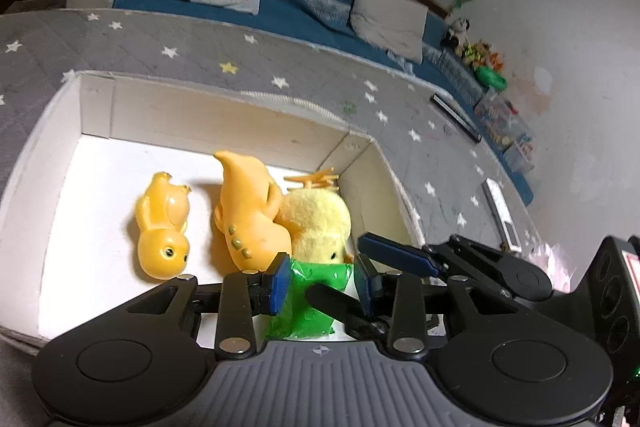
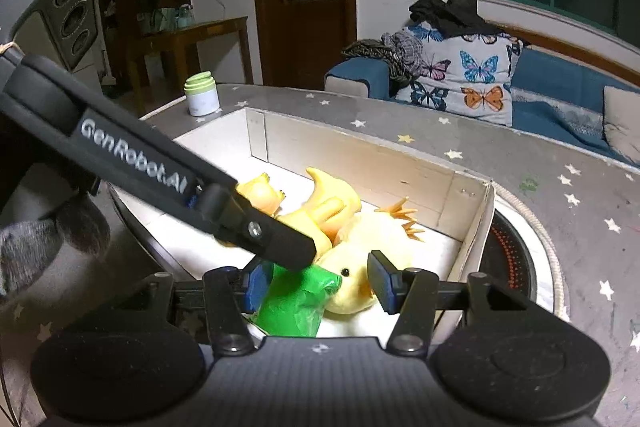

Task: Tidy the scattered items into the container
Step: 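Carry the green packet into the white box and open the left gripper, then move the left tool to the orange block and grasp it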

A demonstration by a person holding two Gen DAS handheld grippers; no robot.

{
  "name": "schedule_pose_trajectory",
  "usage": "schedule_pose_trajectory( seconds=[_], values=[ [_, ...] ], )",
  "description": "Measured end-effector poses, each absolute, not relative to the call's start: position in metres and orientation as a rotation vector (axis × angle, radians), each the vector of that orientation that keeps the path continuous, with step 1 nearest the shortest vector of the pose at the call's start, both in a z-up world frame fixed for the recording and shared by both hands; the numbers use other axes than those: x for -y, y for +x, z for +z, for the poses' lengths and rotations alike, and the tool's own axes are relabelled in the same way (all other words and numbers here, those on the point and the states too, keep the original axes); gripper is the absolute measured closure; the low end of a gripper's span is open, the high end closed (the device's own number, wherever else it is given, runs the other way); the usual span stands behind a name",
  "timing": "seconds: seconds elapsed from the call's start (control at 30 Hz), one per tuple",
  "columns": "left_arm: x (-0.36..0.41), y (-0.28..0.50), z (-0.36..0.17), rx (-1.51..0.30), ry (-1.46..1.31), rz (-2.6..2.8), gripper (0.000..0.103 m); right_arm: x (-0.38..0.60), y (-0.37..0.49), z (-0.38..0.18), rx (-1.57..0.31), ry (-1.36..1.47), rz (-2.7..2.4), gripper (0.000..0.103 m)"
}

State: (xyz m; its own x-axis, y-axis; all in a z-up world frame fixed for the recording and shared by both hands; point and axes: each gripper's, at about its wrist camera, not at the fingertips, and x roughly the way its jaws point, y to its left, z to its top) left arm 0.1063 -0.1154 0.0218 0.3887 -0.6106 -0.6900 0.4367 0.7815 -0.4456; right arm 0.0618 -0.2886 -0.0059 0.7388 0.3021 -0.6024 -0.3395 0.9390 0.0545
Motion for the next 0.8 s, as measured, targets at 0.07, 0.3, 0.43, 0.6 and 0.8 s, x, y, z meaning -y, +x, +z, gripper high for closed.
schedule_pose_trajectory(
  seconds=[0.07,0.3,0.43,0.6,0.8],
  values=[
    [0.112,0.099,0.025,-0.942,-0.208,-0.673,0.065,0.290,0.055,-0.002,-0.632,-0.063,0.350,0.050],
    [0.100,0.072,0.034,-0.871,-0.221,-0.679,0.065,0.298,0.014,0.009,-0.539,-0.090,0.317,0.041],
    [0.095,0.053,0.037,-0.837,-0.214,-0.687,0.065,0.296,-0.021,0.013,-0.476,-0.136,0.317,0.033],
    [0.097,0.023,0.026,-0.830,-0.164,-0.717,0.065,0.292,-0.058,0.004,-0.470,-0.162,0.360,0.026],
    [0.111,0.019,0.002,-0.894,-0.141,-0.738,0.065,0.285,-0.070,-0.022,-0.550,-0.172,0.400,0.026]
  ],
)
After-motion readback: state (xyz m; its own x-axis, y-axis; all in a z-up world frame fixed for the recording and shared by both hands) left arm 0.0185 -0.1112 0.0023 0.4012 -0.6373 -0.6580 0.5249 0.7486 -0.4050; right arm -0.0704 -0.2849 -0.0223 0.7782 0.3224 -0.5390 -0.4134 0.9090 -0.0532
